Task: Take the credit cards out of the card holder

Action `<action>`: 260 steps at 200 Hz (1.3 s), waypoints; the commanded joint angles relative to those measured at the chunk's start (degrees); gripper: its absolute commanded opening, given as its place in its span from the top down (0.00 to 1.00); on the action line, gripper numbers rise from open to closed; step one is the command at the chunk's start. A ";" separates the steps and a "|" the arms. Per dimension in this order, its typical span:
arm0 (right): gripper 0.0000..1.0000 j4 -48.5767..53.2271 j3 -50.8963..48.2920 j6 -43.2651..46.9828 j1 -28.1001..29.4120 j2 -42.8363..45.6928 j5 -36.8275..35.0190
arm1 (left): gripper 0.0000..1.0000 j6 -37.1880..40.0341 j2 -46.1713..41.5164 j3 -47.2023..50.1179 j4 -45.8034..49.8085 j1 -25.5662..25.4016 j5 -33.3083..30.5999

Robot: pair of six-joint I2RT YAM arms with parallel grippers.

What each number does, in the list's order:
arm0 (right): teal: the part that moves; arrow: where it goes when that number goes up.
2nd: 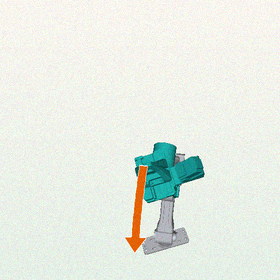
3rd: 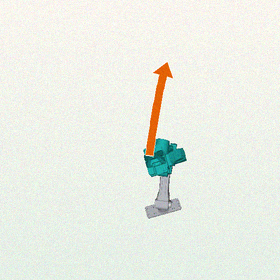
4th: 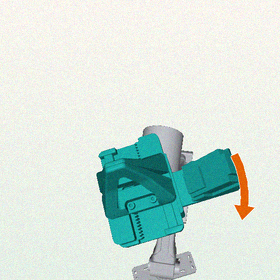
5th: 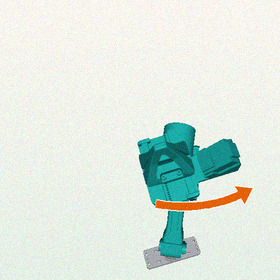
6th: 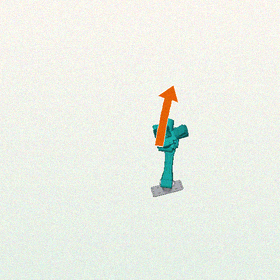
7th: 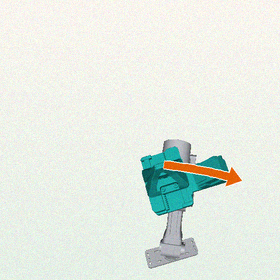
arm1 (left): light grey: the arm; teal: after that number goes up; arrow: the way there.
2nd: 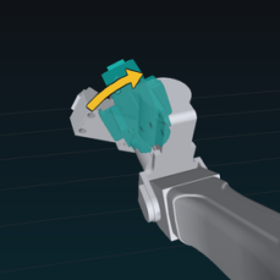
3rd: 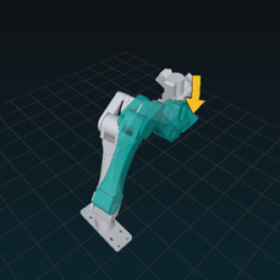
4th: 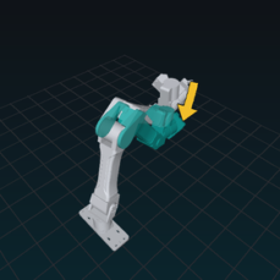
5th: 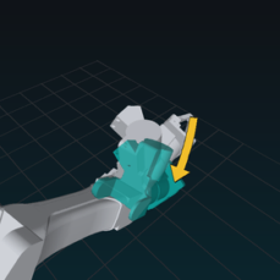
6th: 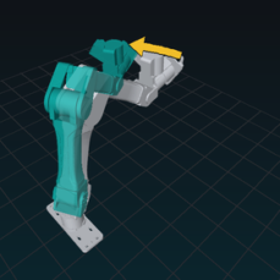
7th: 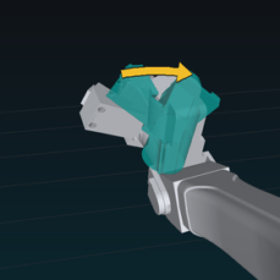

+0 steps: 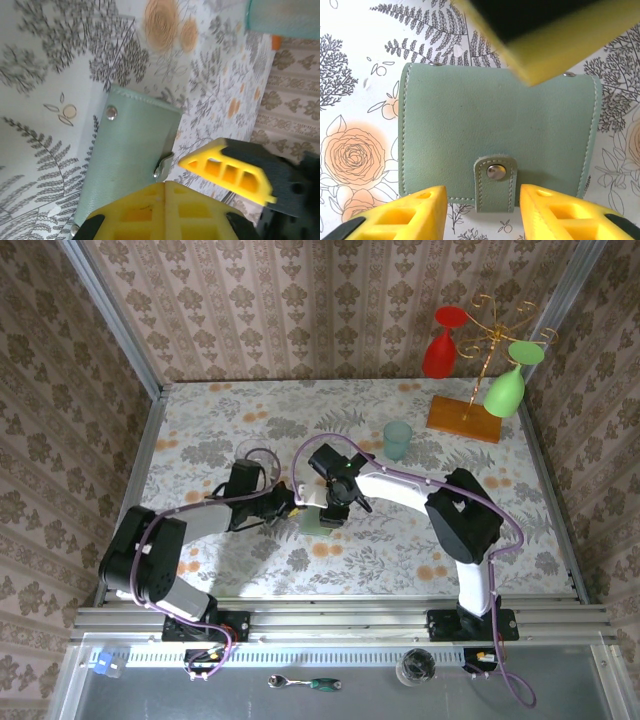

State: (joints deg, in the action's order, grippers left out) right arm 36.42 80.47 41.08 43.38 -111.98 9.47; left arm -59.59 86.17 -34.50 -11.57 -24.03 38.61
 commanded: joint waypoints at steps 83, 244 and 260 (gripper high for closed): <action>0.53 -0.91 2.24 4.69 -0.48 -3.30 -0.52 | 1.00 0.10 -1.14 1.86 0.68 2.02 -0.18; 0.67 1.36 4.96 3.13 -2.07 -6.74 3.15 | 1.00 -3.90 3.27 4.00 -7.46 1.35 1.79; 0.72 0.90 4.21 2.77 -1.99 -6.59 3.43 | 1.00 -4.72 4.16 3.83 -8.84 0.50 2.04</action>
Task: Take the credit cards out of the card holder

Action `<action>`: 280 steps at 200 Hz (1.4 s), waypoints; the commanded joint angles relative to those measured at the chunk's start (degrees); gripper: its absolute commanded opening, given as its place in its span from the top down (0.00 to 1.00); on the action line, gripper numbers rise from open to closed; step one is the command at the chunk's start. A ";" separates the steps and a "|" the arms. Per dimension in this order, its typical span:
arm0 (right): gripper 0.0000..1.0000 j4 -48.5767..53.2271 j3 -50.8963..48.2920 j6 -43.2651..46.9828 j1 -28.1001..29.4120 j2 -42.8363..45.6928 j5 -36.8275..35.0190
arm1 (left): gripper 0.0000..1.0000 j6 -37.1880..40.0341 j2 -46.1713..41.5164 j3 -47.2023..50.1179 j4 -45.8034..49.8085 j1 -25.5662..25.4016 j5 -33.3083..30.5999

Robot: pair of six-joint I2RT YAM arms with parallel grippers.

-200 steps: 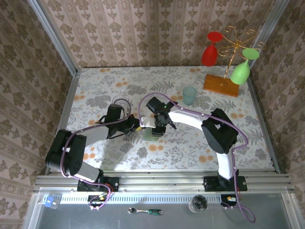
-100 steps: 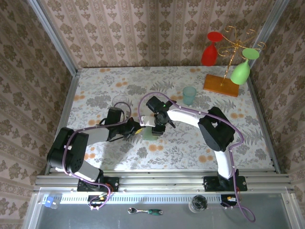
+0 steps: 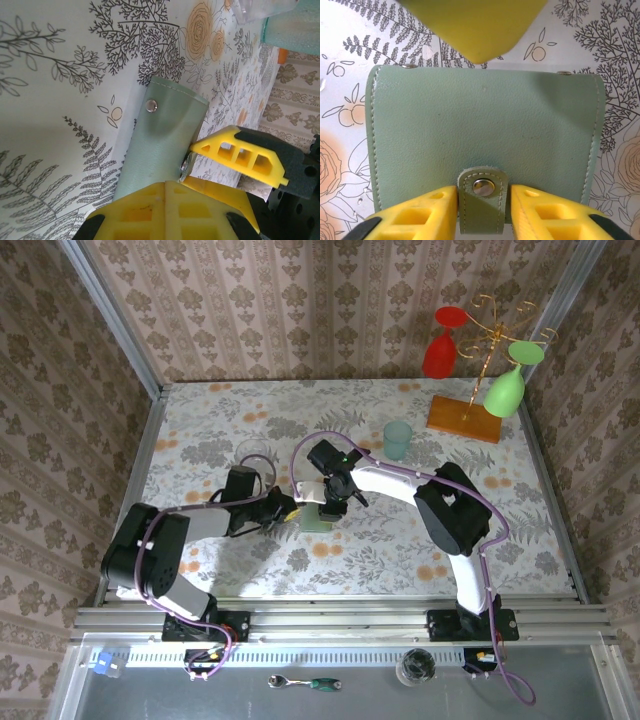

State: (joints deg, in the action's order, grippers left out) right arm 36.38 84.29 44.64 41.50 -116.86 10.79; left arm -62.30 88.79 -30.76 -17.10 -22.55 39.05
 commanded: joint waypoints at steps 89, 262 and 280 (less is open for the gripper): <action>0.98 -5.33 -8.26 -4.47 1.03 2.42 4.27 | 1.00 -3.09 5.01 -0.61 -4.70 -3.23 0.47; 0.58 -2.13 -1.89 2.55 0.60 1.38 3.94 | 1.00 1.22 8.68 0.22 -0.20 -2.73 -0.46; 0.56 -0.23 -0.80 3.47 0.53 0.28 4.16 | 1.00 1.22 8.79 0.31 -0.31 -2.45 -0.28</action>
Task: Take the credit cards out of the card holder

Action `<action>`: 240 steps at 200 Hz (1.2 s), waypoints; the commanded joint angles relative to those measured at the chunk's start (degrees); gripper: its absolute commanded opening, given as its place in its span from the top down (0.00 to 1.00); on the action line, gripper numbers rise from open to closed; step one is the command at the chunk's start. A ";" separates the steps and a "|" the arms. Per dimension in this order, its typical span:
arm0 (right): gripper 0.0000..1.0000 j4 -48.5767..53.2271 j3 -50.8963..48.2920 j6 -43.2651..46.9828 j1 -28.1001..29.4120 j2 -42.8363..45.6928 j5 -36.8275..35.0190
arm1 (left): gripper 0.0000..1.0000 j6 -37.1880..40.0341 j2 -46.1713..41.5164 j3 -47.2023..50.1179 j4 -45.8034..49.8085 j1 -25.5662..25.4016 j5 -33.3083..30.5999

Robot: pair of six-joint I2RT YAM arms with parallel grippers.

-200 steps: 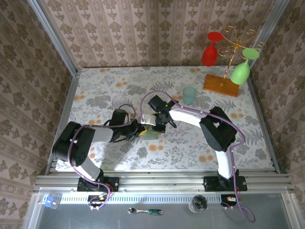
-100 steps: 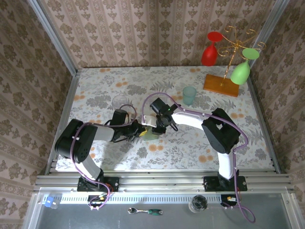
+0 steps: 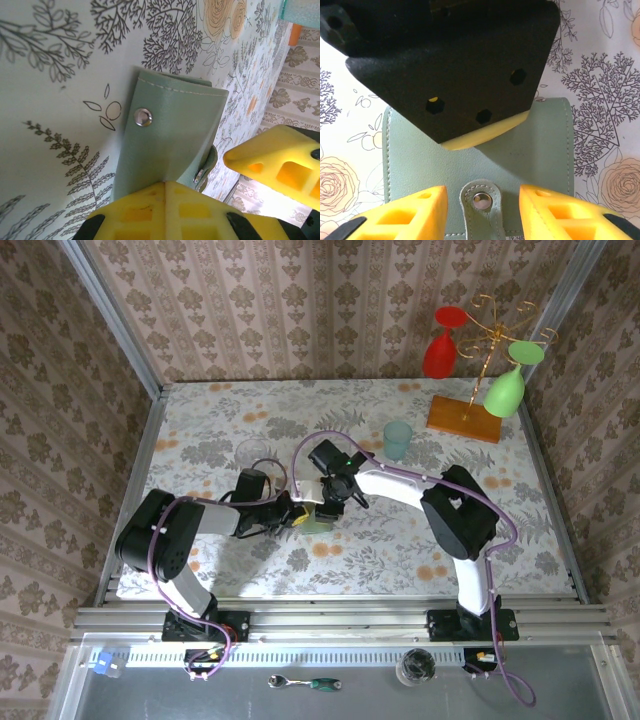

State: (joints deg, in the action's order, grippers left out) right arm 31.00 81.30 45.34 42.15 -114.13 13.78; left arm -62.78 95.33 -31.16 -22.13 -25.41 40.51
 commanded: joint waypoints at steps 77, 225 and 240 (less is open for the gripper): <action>0.66 3.79 0.78 3.11 -0.18 -4.15 -4.40 | 1.00 1.70 2.32 1.06 4.48 0.76 -1.60; 1.00 -4.43 -9.63 0.45 1.23 3.91 1.86 | 1.00 4.53 3.04 0.57 10.61 2.25 -3.25; 1.00 -4.50 -11.22 0.40 2.26 4.97 2.47 | 1.00 5.34 3.62 0.51 11.41 2.86 -3.25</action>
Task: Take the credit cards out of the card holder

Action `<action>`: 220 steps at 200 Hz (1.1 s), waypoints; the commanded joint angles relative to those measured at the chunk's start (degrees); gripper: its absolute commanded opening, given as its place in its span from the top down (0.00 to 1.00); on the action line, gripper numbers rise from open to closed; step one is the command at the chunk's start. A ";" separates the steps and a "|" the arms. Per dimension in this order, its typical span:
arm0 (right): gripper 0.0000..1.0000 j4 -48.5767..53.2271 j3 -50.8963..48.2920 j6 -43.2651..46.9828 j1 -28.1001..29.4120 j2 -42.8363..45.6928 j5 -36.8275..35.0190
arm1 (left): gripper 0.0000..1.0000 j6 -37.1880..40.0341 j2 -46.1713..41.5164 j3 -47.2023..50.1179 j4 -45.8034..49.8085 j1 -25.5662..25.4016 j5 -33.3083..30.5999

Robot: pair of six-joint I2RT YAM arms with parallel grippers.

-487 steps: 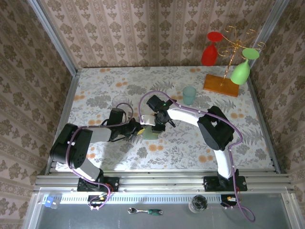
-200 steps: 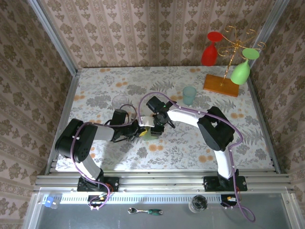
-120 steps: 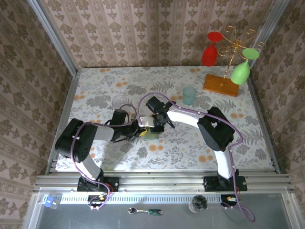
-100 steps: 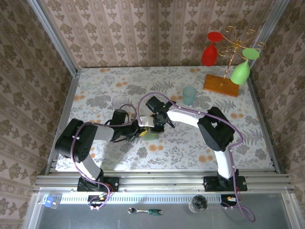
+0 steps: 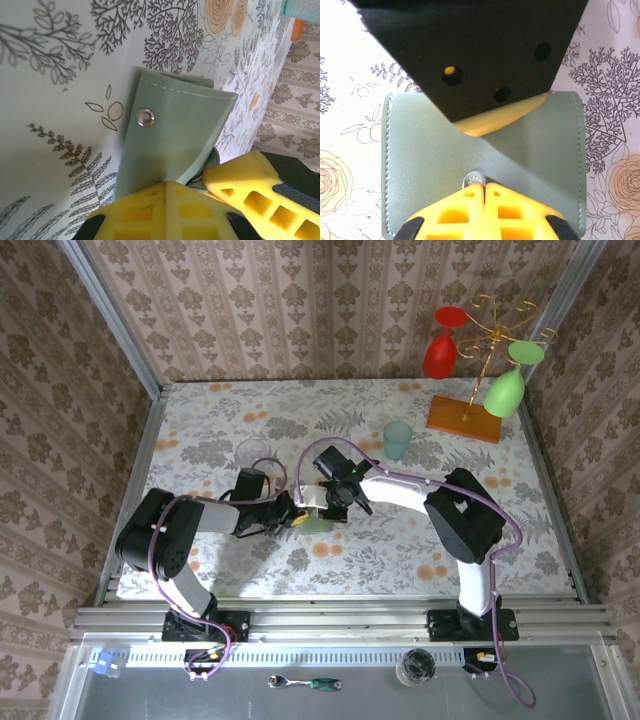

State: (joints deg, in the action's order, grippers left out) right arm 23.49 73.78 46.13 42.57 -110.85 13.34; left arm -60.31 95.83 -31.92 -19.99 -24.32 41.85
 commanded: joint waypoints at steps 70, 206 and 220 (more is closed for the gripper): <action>1.00 2.94 -8.74 -1.39 6.36 1.95 2.75 | 1.00 5.55 6.85 -0.22 11.25 2.78 -3.50; 1.00 -0.32 -16.48 -2.54 15.76 1.78 -0.82 | 1.00 6.53 11.44 0.17 10.18 2.78 -3.26; 1.00 -2.44 -16.95 -4.36 14.65 2.99 -0.14 | 1.00 6.11 10.87 0.45 8.79 2.78 -2.75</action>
State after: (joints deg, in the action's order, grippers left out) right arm 13.80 61.67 44.40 57.19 -104.22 9.82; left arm -55.18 102.15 -34.89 -18.87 -21.32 49.76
